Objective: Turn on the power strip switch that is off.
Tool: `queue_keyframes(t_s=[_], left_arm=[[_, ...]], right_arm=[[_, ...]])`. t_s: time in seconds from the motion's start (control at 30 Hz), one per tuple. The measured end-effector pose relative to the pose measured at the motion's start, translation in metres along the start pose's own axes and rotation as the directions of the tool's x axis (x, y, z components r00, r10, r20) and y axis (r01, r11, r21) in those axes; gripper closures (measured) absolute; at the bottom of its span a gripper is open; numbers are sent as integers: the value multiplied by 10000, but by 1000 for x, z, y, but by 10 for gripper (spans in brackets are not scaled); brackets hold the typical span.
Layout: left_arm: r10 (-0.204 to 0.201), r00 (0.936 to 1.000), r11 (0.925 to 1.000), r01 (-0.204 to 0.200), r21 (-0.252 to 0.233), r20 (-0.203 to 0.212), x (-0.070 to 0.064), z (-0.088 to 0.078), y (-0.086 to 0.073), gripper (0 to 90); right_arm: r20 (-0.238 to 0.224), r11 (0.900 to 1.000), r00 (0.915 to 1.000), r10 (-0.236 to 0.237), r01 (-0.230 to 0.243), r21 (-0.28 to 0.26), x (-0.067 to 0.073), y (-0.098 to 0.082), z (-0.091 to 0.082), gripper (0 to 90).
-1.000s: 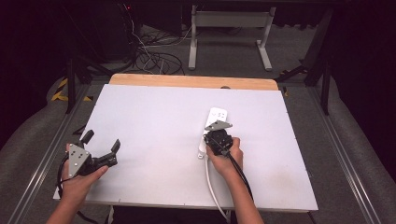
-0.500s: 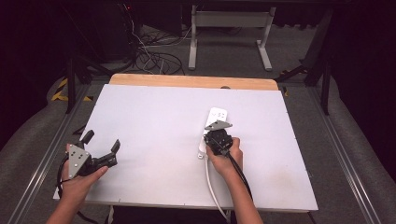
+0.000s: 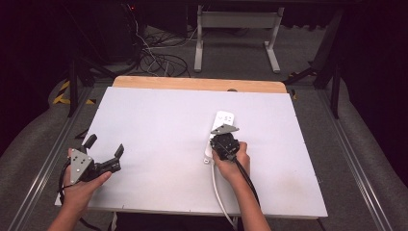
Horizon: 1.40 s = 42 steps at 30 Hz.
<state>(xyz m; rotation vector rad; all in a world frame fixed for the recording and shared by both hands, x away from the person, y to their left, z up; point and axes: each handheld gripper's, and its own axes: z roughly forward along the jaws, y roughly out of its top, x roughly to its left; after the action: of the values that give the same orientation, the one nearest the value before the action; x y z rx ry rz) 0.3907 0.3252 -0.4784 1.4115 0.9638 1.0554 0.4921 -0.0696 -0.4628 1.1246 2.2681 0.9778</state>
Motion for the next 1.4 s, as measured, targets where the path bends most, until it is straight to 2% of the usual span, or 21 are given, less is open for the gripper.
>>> queue_keyframes(t_s=[0.17, 0.2, 0.33, 0.63, 0.97, 1.1, 1.27, 1.33, 1.4], left_arm=[[-8, 10000, 10000, 8, 6, -5, 0, 0, 0, 54], [-17, 10000, 10000, 17, 0, -6, 0, 0, 0, 54], [-73, 10000, 10000, 72, -55, -9, 0, -1, 0, 54], [-85, 10000, 10000, 85, -38, 7, 0, -1, 0, 55], [-91, 10000, 9999, 92, -51, 24, 0, -1, 0, 55], [-97, 9999, 9999, 97, -56, 40, 0, -1, 0, 56], [-111, 9999, 9999, 111, -33, 89, 0, 0, 0, 55], [-67, 9999, 10000, 67, -18, 105, 0, 1, 1, 56], [-95, 9999, 9999, 96, -37, 110, 0, 2, 1, 56]], right_arm=[[11, 10000, 10000, -42, 42, 53, 0, 0, 0, 900], [123, 9997, 9998, -164, 162, 194, 2, 2, 0, 900], [310, 9993, 9990, -336, 331, 180, 5, 1, 1, 900], [158, 9998, 9997, -166, 163, 149, 3, 1, 0, 900], [196, 9997, 9996, -208, 206, 136, 2, 1, 0, 900], [84, 9997, 9999, -83, 81, 222, 2, 1, -1, 900], [-9, 9993, 9999, -145, 145, 341, 0, 2, -2, 900], [-40, 9998, 9999, -95, 96, 166, -2, 3, -4, 900], [-109, 9987, 9997, -200, 194, -467, -3, 3, -11, 900]])
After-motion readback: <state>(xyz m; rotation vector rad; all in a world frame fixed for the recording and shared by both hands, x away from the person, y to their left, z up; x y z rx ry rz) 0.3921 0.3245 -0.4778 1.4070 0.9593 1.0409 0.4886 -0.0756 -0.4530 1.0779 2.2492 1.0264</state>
